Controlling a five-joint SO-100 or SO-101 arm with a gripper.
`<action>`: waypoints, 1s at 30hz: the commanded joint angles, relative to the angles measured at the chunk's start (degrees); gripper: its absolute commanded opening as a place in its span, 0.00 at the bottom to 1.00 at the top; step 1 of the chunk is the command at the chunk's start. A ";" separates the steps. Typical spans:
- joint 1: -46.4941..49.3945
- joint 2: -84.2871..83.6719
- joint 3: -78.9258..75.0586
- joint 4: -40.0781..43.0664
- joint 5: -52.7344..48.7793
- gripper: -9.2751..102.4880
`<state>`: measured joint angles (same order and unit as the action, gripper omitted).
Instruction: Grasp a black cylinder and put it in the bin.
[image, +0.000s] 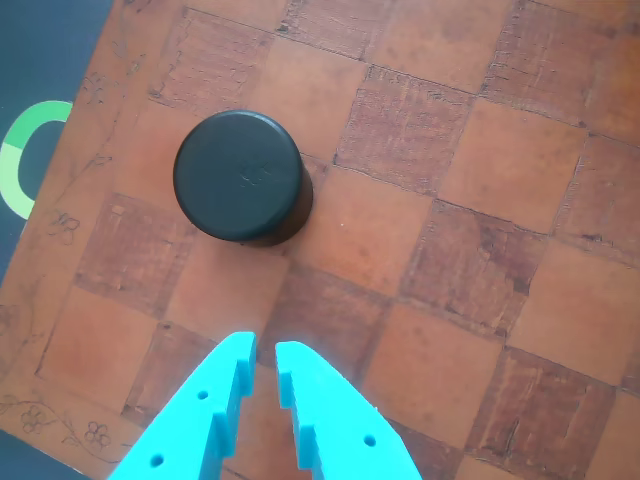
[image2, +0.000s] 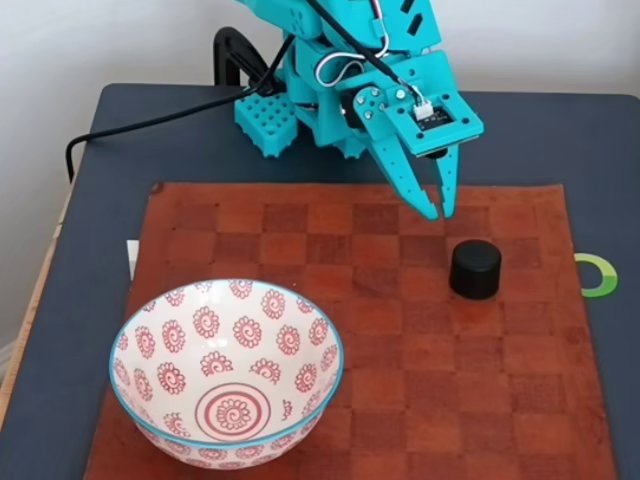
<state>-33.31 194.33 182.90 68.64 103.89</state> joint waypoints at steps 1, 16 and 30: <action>-0.79 2.81 -0.97 -0.35 0.53 0.08; -0.97 2.81 -1.41 -0.35 0.53 0.08; -0.79 1.76 -11.51 0.53 -0.26 0.08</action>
<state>-34.19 194.33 175.08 68.82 103.97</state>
